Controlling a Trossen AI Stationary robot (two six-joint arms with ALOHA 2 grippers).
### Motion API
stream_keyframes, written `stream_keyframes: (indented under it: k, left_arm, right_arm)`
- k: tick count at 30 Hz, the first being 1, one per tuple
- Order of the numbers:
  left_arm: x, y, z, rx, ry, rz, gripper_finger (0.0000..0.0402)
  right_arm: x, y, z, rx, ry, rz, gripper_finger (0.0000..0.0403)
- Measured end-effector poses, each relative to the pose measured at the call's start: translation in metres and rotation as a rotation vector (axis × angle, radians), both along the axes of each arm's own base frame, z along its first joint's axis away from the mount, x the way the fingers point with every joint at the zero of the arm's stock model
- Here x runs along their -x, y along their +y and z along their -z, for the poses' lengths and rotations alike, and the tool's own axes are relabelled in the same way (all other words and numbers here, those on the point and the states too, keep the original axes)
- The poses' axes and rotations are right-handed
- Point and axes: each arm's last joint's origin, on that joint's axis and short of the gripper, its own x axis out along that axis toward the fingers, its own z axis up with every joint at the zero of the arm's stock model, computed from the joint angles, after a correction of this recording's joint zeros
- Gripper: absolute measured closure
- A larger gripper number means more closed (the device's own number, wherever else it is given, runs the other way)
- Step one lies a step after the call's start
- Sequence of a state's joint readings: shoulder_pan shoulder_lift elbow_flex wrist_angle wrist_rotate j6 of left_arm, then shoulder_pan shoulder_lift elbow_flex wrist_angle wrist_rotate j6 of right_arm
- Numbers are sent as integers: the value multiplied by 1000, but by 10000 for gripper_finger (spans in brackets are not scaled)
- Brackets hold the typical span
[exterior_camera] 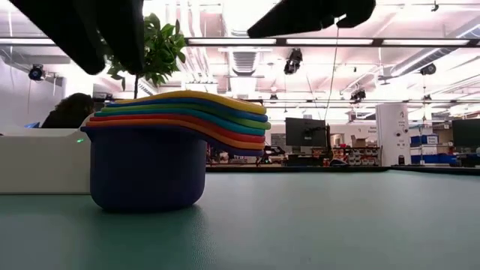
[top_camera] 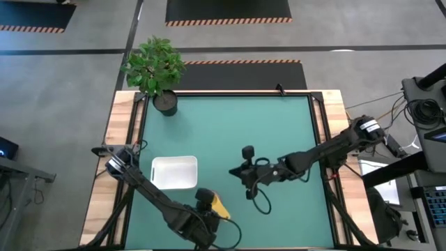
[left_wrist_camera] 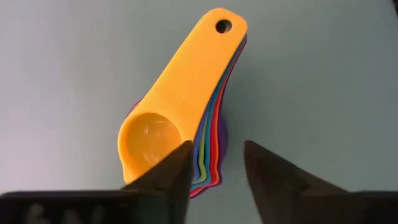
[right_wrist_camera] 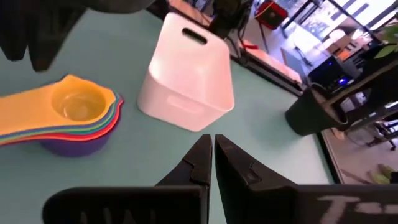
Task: Nest measuring cups in basket
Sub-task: Put the stacked measuring cups into the white bin
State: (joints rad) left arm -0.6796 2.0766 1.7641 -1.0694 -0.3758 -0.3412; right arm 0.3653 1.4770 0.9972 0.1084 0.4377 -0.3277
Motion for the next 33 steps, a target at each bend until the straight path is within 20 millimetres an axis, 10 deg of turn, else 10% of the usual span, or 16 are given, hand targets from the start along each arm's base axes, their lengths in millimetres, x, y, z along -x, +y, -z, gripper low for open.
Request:
stream_keyframes:
  k: [12,33]
  left_arm:
    - [6,5,14,-117,4,10,116]
    - [4,1,27,-70,-38,9,161]
  right_arm:
    - [20,-10,-25,-5,-37,12,394]
    - [73,-31,-29,-106,-135,67,394]
